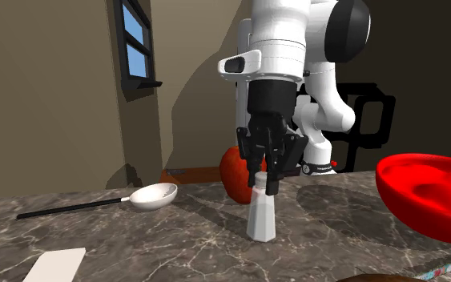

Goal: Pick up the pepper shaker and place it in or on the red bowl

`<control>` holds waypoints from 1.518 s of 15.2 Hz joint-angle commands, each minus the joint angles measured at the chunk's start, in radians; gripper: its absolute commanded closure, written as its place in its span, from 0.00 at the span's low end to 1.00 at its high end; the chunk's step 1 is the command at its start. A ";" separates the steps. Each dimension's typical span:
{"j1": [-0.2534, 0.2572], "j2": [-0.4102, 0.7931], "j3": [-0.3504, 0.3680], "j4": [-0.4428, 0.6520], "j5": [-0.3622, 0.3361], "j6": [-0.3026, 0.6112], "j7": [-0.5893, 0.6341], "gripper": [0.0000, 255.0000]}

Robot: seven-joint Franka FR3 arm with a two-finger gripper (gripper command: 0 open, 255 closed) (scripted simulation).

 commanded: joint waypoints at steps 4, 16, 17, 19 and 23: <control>0.000 0.000 0.000 0.000 0.000 0.000 0.000 1.00; 0.001 -0.017 0.005 0.098 0.012 -0.114 -0.009 1.00; 0.002 -0.018 0.005 0.110 0.012 -0.127 -0.009 1.00; 0.003 -0.019 0.006 0.136 0.014 -0.154 -0.011 1.00; 0.006 -0.018 0.008 0.192 0.014 -0.208 -0.012 1.00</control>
